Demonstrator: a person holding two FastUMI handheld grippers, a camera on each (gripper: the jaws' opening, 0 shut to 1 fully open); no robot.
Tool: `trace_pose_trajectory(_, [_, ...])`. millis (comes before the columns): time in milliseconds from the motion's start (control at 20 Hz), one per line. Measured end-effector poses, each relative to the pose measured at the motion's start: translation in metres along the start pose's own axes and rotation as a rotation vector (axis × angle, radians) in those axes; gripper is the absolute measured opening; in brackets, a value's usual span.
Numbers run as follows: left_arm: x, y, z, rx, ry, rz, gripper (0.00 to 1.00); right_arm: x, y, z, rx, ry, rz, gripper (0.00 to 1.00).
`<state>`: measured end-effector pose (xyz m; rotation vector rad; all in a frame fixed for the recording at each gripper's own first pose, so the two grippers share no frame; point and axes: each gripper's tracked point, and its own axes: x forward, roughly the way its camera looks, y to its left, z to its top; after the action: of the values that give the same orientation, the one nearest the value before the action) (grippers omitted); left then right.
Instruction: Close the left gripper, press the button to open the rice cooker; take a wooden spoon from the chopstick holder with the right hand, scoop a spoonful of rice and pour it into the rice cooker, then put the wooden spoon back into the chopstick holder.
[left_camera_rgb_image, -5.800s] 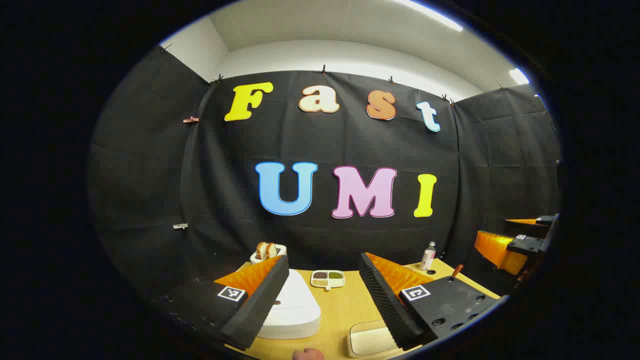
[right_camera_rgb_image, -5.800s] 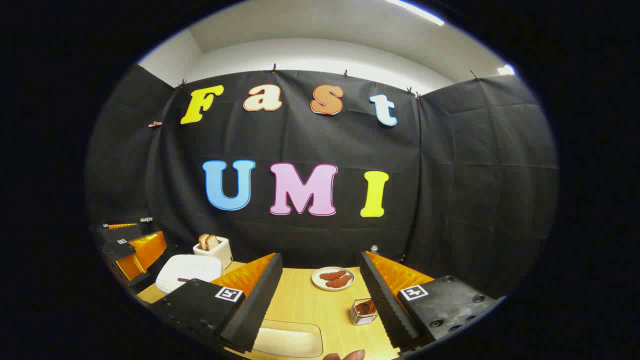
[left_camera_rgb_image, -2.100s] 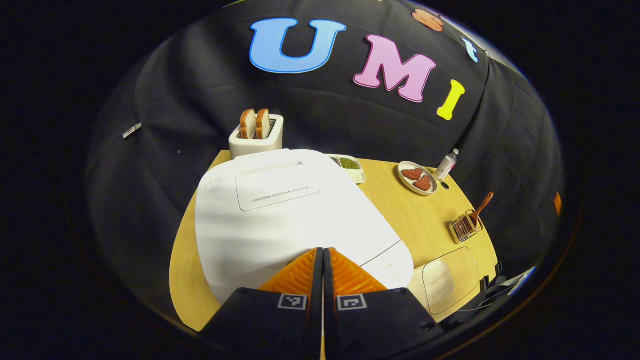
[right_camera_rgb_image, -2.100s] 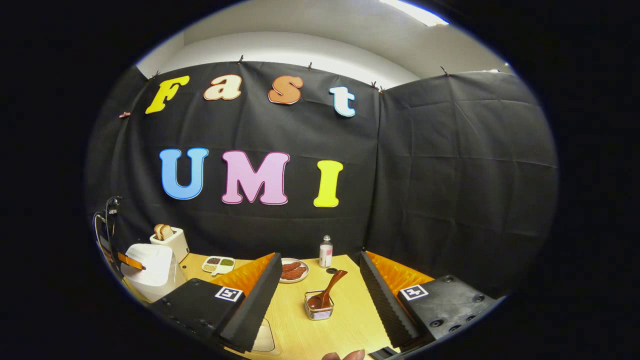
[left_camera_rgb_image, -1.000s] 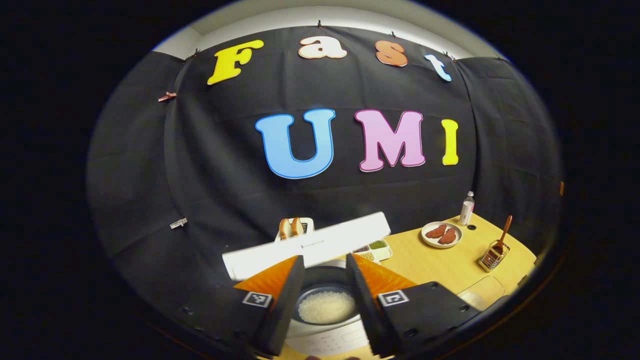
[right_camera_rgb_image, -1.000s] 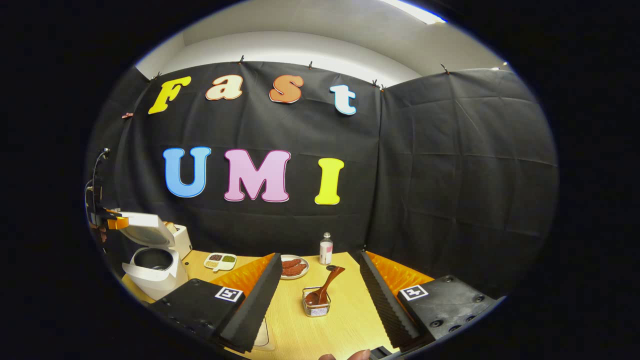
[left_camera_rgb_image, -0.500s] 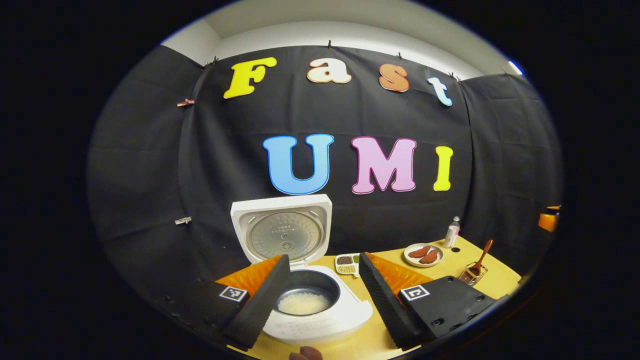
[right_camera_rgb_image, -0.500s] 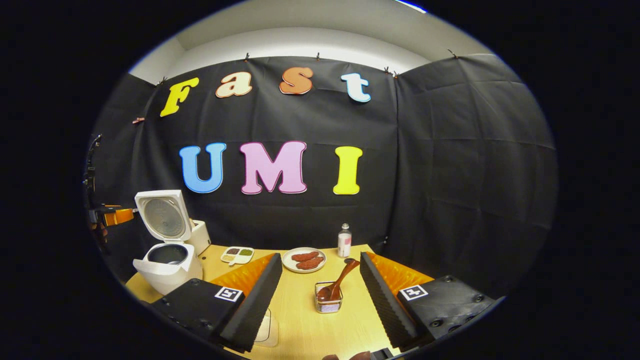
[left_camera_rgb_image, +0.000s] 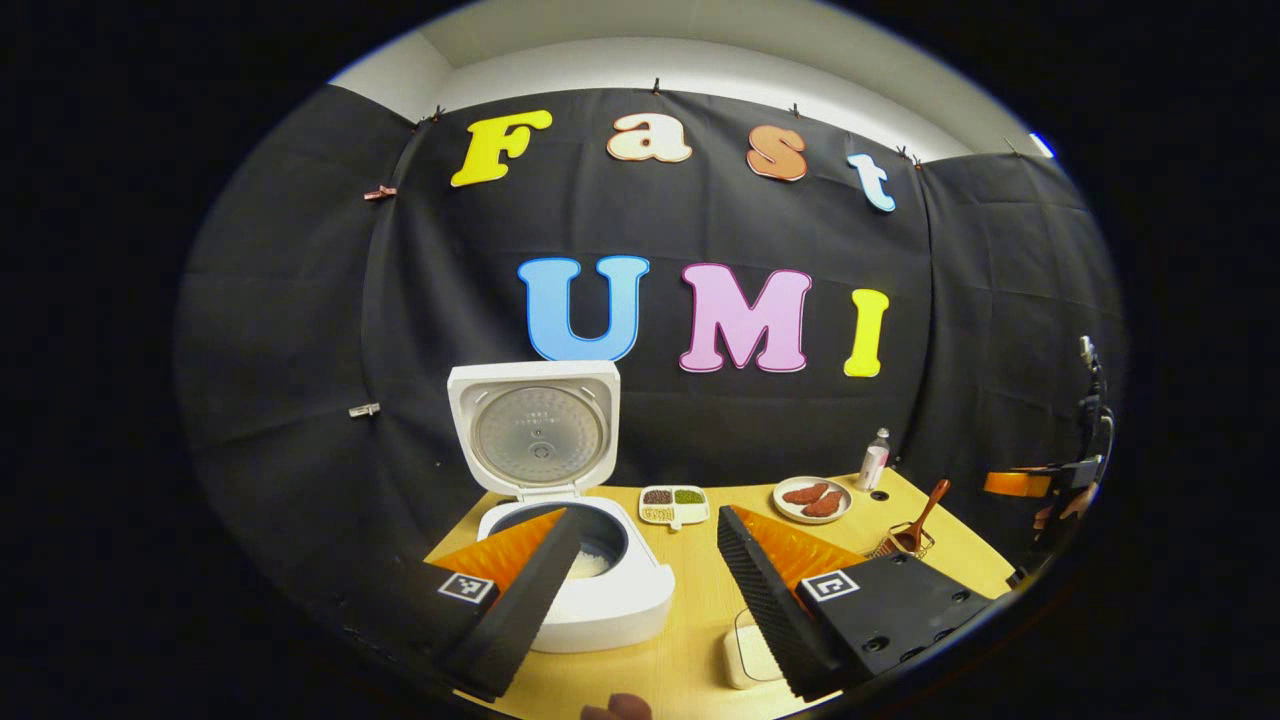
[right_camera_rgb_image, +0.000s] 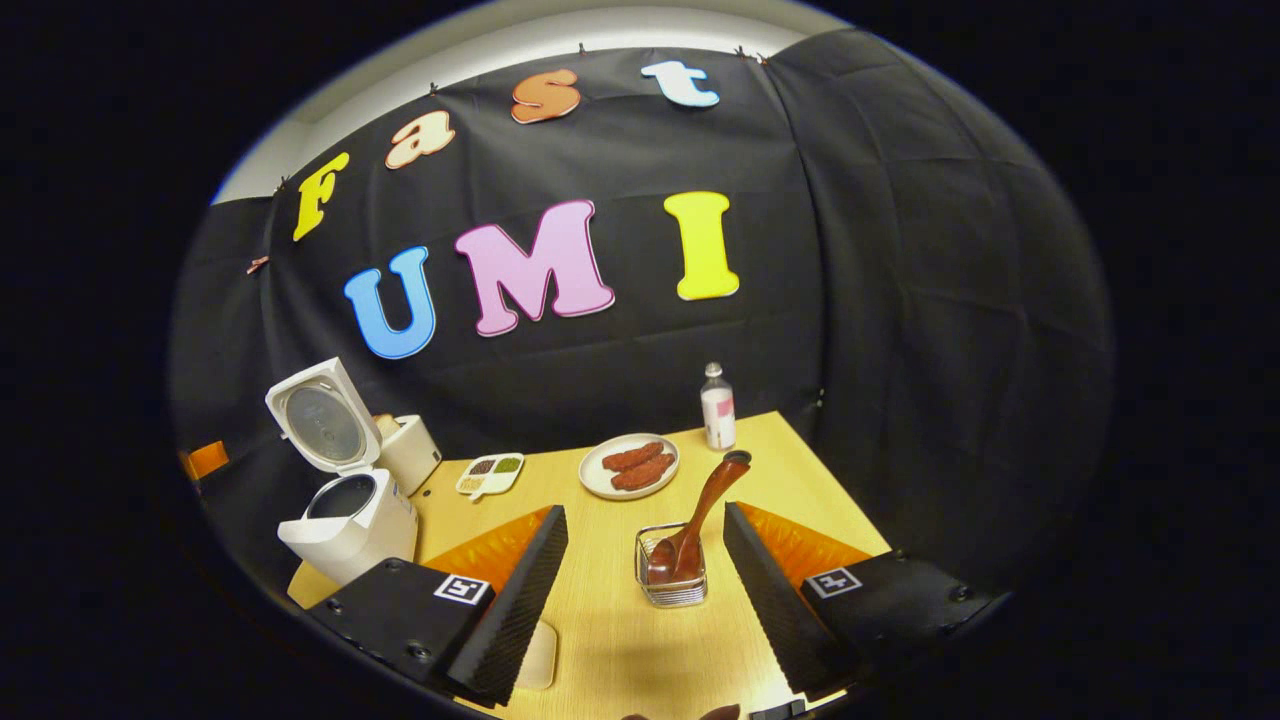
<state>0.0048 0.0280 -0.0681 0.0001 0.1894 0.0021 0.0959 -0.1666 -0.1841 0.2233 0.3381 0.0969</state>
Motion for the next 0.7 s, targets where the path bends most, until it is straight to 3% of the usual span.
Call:
trace_pose_trajectory(250, [-0.008, -0.017, -0.022, -0.013, 0.044, 0.000, 0.95, 0.061, -0.020, -0.043, 0.019, 0.105, 0.031, 0.96])
trace_pose_trajectory(500, [-0.010, -0.018, -0.035, 0.003, 0.051, 0.050, 0.96, 0.111, -0.040, -0.071, 0.073, 0.148, 0.029, 0.78])
trace_pose_trajectory(700, [-0.012, -0.033, -0.043, -0.022, 0.064, 0.065, 0.96, 0.136, -0.056, -0.090, 0.106, 0.185, 0.026, 0.78])
